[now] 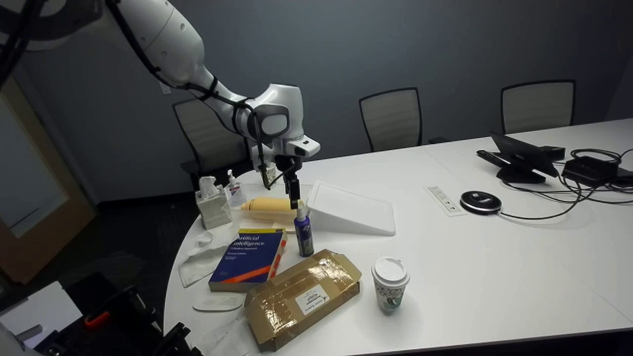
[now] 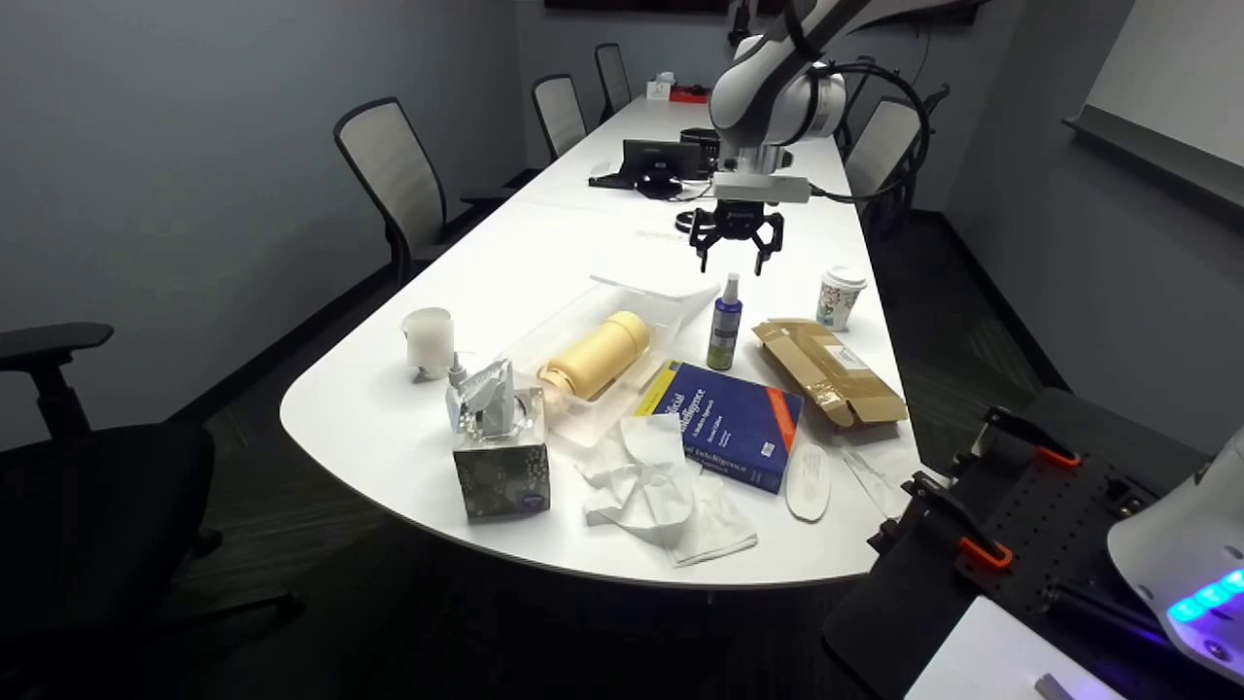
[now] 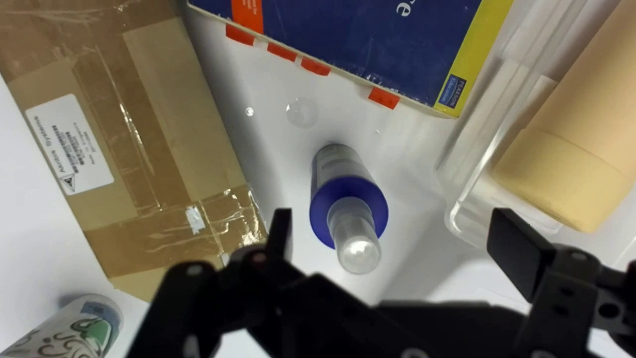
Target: Put the blue bottle in the clear container.
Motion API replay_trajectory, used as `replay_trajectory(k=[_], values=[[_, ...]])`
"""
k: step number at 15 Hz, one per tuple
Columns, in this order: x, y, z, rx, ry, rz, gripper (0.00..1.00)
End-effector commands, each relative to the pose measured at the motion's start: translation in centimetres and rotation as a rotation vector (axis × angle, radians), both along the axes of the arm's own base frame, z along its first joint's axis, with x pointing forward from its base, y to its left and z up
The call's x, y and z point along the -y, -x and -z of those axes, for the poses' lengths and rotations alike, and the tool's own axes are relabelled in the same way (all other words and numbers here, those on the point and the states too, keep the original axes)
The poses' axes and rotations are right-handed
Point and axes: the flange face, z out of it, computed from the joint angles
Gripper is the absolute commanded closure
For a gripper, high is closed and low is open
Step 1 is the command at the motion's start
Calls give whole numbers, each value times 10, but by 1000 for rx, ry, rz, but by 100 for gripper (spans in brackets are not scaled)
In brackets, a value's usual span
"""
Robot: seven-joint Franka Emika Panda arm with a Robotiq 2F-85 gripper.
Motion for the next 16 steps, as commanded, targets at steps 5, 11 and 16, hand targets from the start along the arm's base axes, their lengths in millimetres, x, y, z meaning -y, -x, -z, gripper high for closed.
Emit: replay_trajectory(k=[5,11,16], values=[[3,2,37,41,18,108,0],[16,-1,45,93,35,158,0],[19,-1,40,77,17,156,0]])
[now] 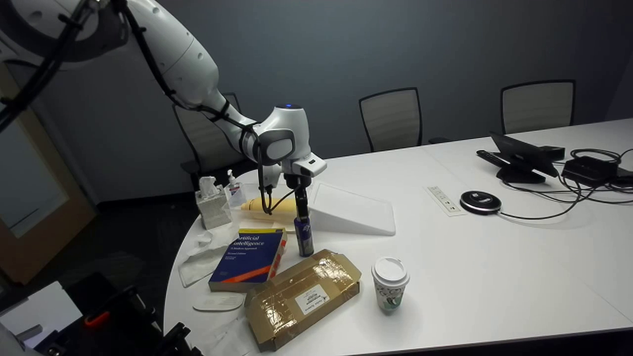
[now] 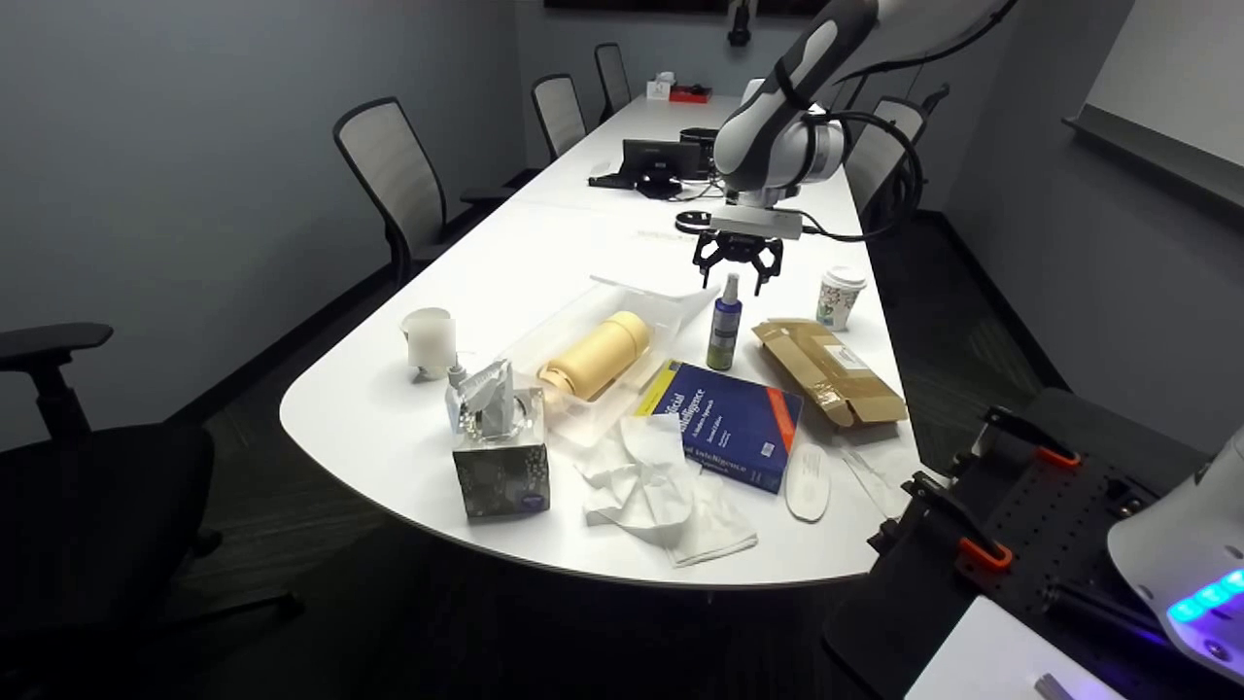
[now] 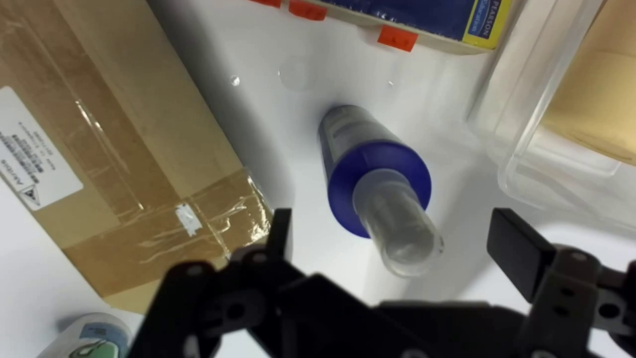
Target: Put the blue bottle in the clear container.
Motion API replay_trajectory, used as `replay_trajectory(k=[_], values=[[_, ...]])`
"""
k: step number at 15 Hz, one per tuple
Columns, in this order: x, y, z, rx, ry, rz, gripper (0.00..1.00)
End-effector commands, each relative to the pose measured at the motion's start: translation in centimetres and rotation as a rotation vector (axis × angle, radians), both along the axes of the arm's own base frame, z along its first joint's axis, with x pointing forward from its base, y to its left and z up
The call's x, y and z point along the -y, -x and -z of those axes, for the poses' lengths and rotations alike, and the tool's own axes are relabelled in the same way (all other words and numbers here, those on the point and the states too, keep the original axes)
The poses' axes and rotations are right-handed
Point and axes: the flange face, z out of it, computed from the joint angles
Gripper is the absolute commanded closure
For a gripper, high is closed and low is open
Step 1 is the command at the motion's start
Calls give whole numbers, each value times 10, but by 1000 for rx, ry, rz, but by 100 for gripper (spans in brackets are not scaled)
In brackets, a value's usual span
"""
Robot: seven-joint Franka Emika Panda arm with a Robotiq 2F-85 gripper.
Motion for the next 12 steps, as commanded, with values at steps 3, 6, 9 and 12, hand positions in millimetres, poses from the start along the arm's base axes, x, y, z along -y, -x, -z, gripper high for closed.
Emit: replay_trajectory(k=[3,6,9,12], values=[[-8,-4,-8,1,-39,31,0],[-8,-3,-7,-9,-50,39,0],[-6,-1,-5,-22,-48,46,34],[-6,-1,-4,-28,-46,43,58]])
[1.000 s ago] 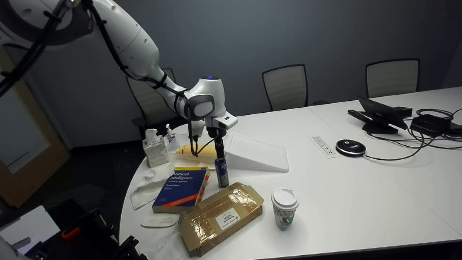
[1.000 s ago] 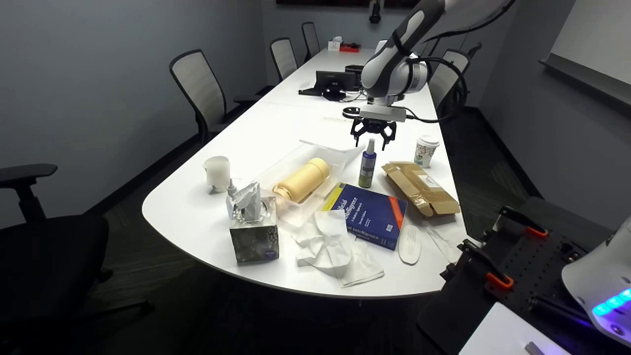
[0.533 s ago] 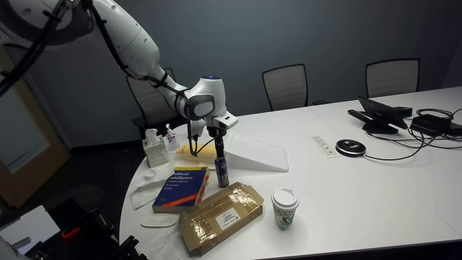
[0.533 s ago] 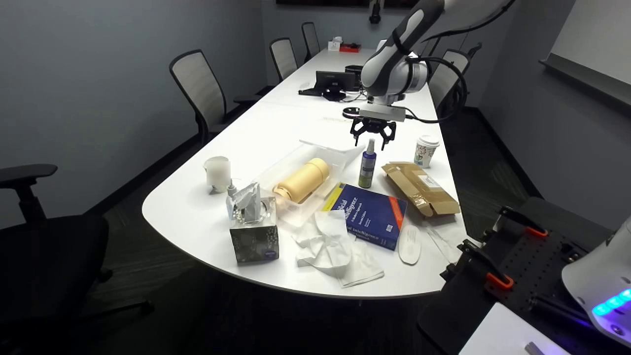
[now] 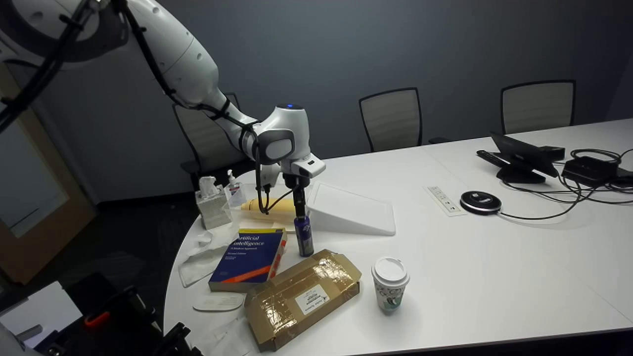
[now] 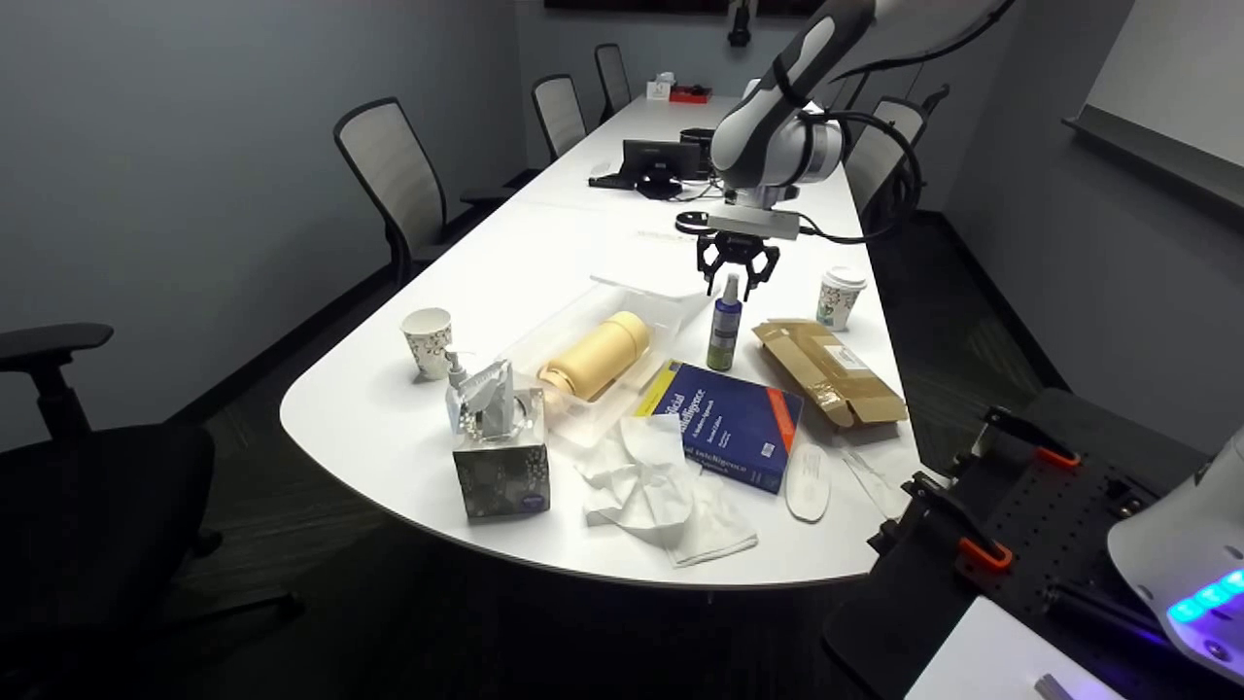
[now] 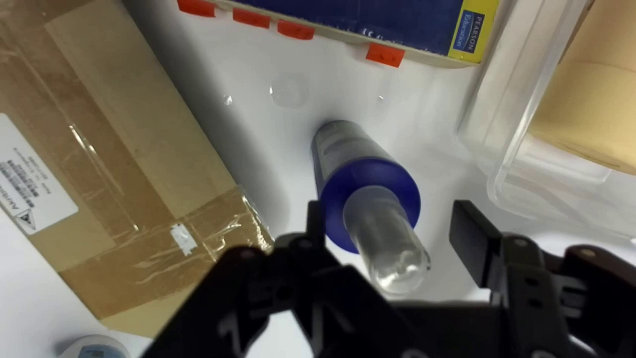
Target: Put the blue bottle in the clear container.
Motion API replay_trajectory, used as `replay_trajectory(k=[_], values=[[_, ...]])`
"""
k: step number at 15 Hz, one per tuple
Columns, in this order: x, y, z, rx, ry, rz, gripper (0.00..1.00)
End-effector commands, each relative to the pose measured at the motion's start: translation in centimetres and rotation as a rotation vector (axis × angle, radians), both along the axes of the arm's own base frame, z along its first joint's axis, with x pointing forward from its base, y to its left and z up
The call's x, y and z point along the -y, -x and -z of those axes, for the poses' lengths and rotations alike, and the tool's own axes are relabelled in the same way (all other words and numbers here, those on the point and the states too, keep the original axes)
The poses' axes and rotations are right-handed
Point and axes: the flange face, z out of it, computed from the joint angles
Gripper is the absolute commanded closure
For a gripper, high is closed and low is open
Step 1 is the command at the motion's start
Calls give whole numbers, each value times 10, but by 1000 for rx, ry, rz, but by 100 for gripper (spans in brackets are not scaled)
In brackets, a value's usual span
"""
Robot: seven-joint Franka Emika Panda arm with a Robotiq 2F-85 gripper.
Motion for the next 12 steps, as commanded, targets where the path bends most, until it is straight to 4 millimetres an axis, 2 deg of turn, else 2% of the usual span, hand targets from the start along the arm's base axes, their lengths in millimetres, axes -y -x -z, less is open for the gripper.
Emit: replay_trajectory(k=[1,5,8,12], values=[[-4,-1,-4,-19,-12,14,66],[-7,-2,-3,-28,-10,4,95],[-6,-4,-8,-34,-10,2,92],[-8,-7,-45,-43,-7,-4,92]])
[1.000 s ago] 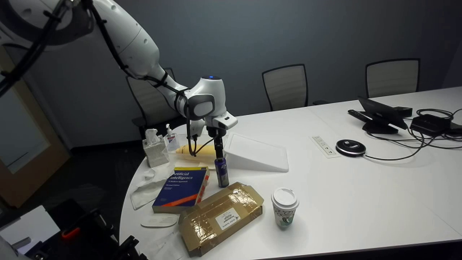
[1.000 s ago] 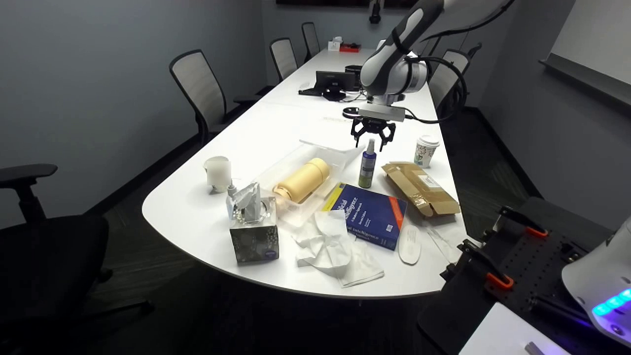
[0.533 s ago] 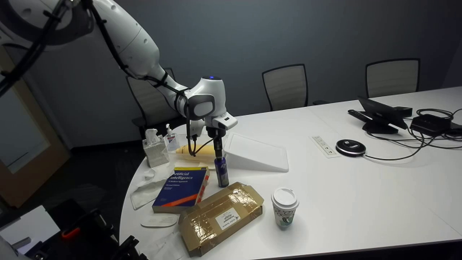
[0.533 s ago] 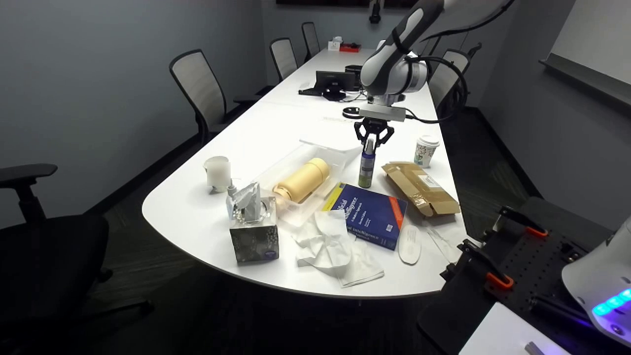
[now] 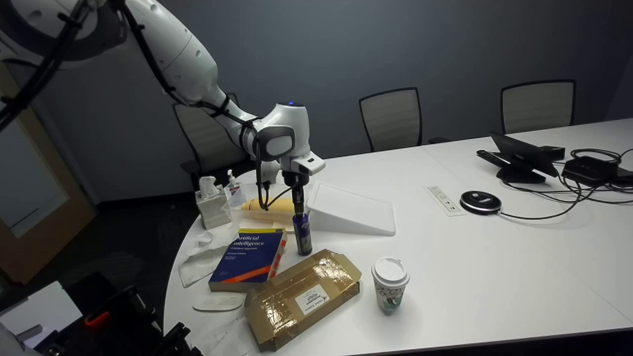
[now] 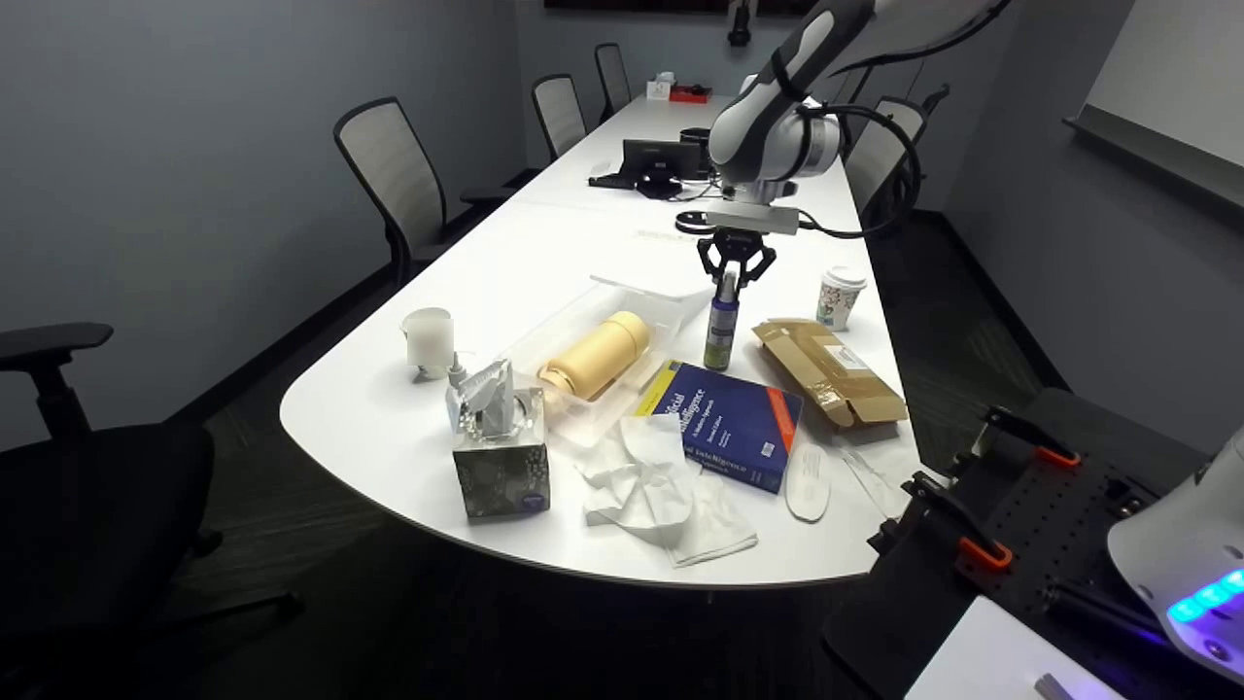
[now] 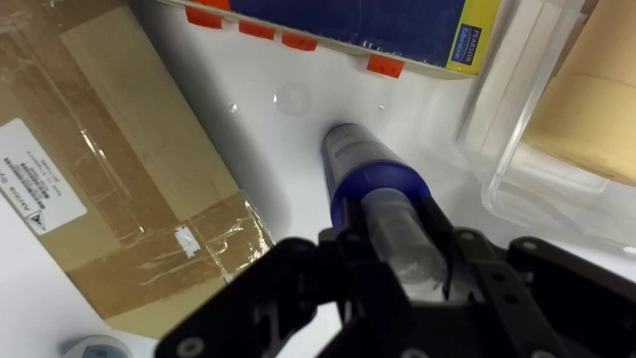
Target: Put the blue bottle in the clear container.
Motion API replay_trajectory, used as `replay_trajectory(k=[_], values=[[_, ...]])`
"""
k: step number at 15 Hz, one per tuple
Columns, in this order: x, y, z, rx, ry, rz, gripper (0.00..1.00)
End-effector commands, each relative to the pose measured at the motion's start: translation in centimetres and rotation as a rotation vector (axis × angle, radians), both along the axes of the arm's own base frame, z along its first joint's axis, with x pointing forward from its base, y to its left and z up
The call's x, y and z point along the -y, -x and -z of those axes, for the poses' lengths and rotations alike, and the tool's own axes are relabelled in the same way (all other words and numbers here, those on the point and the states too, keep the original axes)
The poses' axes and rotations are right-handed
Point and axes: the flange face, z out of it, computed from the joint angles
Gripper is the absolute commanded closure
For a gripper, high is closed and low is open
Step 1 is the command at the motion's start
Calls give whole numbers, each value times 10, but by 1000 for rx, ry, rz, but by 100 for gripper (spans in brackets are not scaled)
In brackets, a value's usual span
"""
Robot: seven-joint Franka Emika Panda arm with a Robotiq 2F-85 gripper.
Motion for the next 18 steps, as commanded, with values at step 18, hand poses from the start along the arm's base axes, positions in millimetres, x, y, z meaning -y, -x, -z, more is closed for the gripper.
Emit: replay_trajectory(k=[18], values=[[-225,-22,-198,77,37,-518,92]])
